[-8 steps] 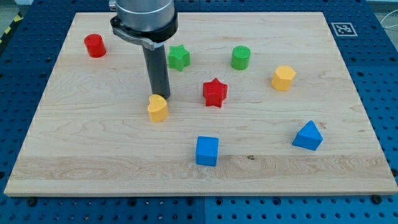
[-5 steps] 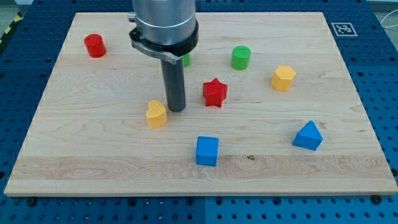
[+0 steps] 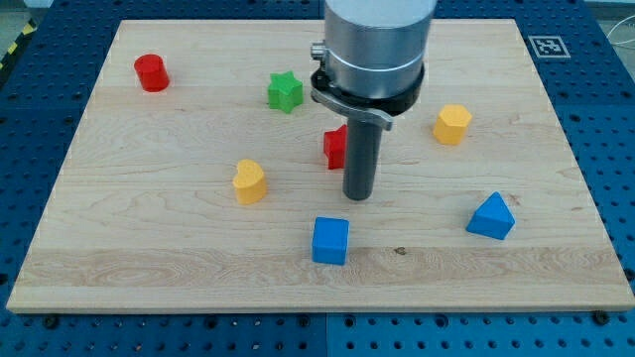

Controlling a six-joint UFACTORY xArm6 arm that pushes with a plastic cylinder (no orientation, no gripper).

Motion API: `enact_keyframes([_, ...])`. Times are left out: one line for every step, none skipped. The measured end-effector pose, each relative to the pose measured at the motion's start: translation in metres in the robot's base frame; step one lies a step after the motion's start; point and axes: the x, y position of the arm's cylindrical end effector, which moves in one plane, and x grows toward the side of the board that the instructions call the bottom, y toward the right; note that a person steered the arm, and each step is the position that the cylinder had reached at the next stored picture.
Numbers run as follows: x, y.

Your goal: Slide the red star closer to the green star

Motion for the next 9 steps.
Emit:
enact_keyframes([0.000, 0.003])
enact_keyframes([0.000, 0.003])
enact_keyframes([0.000, 0.007])
enact_keyframes([0.000, 0.015])
enact_keyframes([-0.002, 0.023])
enact_keyframes([-0.002, 0.024])
enact_keyframes([-0.002, 0.023])
enact_keyframes([-0.002, 0.022])
enact_keyframes([-0.003, 0.022])
